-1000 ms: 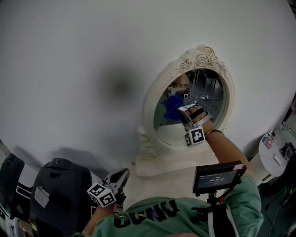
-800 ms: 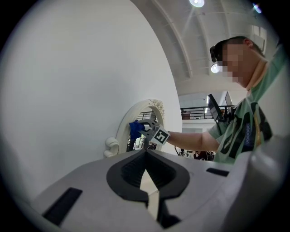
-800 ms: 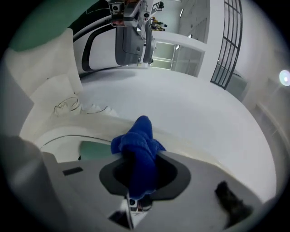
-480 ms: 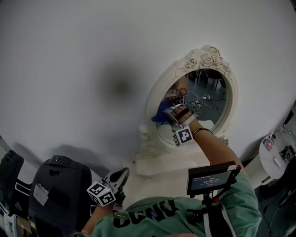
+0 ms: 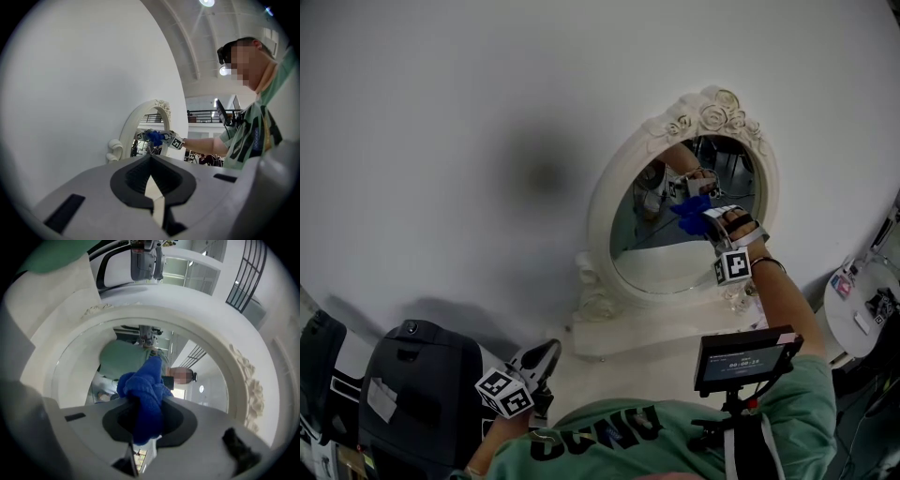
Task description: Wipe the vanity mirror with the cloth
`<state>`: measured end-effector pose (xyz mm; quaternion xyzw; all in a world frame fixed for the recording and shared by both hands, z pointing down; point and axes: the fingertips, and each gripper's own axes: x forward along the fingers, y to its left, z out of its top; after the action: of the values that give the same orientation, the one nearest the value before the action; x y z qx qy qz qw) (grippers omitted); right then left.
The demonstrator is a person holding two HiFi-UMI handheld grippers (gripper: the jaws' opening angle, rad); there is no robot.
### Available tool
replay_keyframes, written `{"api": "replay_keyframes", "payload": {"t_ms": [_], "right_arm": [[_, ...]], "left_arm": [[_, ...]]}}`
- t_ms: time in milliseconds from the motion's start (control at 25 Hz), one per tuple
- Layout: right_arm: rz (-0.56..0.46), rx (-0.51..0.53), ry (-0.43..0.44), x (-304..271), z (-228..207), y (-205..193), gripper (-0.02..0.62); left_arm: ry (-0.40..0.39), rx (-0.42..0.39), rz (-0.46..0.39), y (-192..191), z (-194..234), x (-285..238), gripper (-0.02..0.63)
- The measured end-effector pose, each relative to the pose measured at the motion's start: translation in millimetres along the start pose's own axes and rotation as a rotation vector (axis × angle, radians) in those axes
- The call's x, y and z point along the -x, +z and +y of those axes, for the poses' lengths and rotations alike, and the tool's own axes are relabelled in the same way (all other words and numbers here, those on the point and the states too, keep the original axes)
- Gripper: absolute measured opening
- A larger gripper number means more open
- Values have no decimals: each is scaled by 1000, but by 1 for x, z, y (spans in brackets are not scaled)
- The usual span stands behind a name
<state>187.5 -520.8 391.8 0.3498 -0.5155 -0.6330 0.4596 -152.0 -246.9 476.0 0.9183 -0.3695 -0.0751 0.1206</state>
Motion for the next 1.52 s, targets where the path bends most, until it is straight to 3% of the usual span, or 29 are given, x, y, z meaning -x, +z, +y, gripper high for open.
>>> {"api": "replay_keyframes", "payload": {"t_ms": [320, 600, 720, 1000, 1160, 1280, 1520], "right_arm": [[383, -14, 133, 36, 47, -162, 71], [475, -52, 162, 35, 48, -175, 71], [414, -57, 169, 32, 37, -133, 71], [-111, -12, 19, -5, -5, 91, 71], [-304, 33, -9, -17, -18, 193, 71], [-365, 77, -14, -24, -19, 224, 71], [-357, 98, 37, -38, -2, 218, 71]], "left_arm": [[-18, 0, 4, -3, -1, -2, 6], [-12, -7, -3, 1, 0, 4, 6], [-8, -6, -4, 0, 3, 10, 6], [-11, -9, -13, 3, -3, 9, 6], [0, -16, -17, 6, -6, 13, 6], [17, -21, -25, 9, -11, 18, 6], [57, -15, -35, 10, -3, 29, 6]]}}
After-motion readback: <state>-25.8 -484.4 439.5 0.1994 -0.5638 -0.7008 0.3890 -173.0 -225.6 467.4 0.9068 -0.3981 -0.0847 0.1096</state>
